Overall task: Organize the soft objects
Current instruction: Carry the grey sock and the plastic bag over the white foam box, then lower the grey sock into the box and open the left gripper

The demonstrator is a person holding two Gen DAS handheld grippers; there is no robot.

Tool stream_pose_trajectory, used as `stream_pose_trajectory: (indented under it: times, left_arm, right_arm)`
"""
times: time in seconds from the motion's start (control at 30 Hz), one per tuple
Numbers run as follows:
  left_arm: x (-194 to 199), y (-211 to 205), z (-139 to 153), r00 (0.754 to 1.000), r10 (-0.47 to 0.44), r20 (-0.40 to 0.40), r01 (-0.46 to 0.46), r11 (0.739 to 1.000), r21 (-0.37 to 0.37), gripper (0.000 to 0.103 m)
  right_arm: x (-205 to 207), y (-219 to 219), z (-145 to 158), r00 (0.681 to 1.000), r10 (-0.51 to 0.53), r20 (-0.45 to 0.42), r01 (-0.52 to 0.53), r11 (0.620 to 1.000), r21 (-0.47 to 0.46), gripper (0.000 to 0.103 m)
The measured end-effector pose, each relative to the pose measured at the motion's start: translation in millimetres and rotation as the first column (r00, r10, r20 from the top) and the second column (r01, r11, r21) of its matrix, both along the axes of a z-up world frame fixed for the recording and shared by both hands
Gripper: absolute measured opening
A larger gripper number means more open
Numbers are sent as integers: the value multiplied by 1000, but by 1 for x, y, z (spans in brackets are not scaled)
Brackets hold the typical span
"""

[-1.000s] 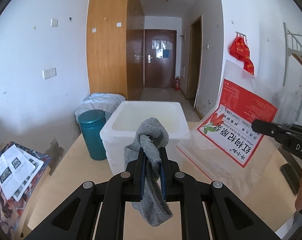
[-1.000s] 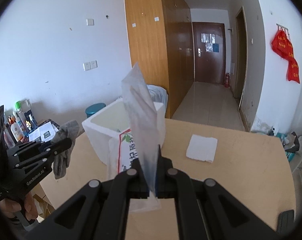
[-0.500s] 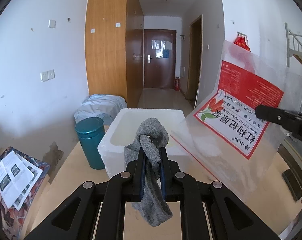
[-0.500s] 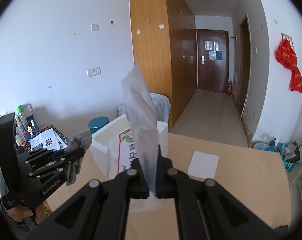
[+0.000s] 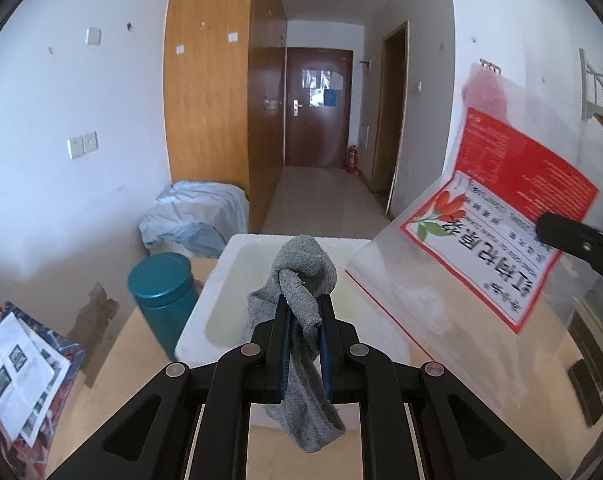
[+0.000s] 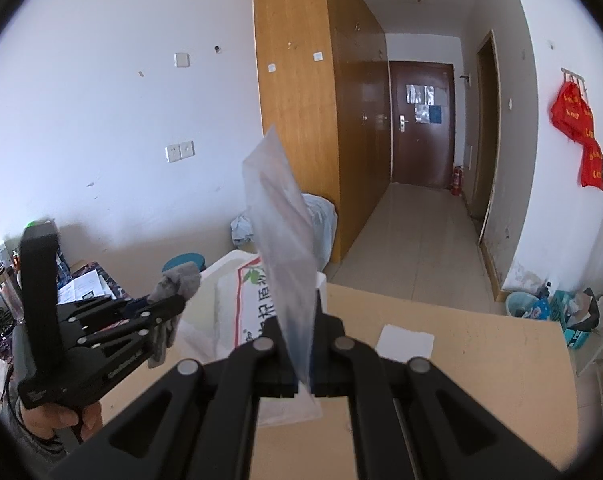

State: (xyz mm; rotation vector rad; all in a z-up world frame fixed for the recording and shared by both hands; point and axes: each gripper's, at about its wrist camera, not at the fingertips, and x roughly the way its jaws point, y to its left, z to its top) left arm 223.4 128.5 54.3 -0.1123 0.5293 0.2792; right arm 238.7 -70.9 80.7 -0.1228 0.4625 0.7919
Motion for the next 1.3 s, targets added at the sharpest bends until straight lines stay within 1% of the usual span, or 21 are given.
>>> stream_pose_trajectory:
  times: [0.17, 0.3, 0.53, 0.7, 0.77, 0.93, 1.1, 1.17, 1.3]
  left_arm:
    - [31, 11, -9, 1000, -7, -25, 6, 1000, -12, 13]
    - [54, 14, -15, 999, -11, -43, 11, 1000, 1, 13]
    - [71, 19, -26, 998, -34, -48, 33, 999, -14, 13]
    - [85, 22, -34, 997, -37, -75, 36, 999, -18, 13]
    - [89, 22, -38, 996, -24, -87, 23, 1000, -14, 13]
    - [92, 21, -46, 994, -25, -108, 24, 1000, -11, 13]
    - [86, 20, -44, 995, -11, -95, 10, 1000, -4, 13]
    - [87, 19, -45, 995, -4, -104, 6, 1000, 12, 13]
    - [85, 15, -46, 994, 2, -107, 0, 1000, 15, 16]
  right_arm:
    - [9, 5, -3, 1000, -7, -4, 7, 1000, -13, 5]
    - [12, 5, -3, 1000, -17, -2, 17, 1000, -15, 5]
    - [12, 6, -5, 1000, -29, -4, 29, 999, -14, 5]
    - [11, 8, -7, 999, -37, -10, 36, 999, -19, 5]
    - [12, 9, -5, 999, -44, -9, 44, 999, -19, 5]
    - [14, 11, -5, 999, -49, -13, 49, 999, -24, 5]
    - [17, 15, -8, 999, -50, -21, 49, 998, -32, 5]
    - [18, 15, -8, 998, -50, -26, 49, 998, -30, 5]
    - [19, 15, -8, 998, -51, -29, 50, 998, -24, 5]
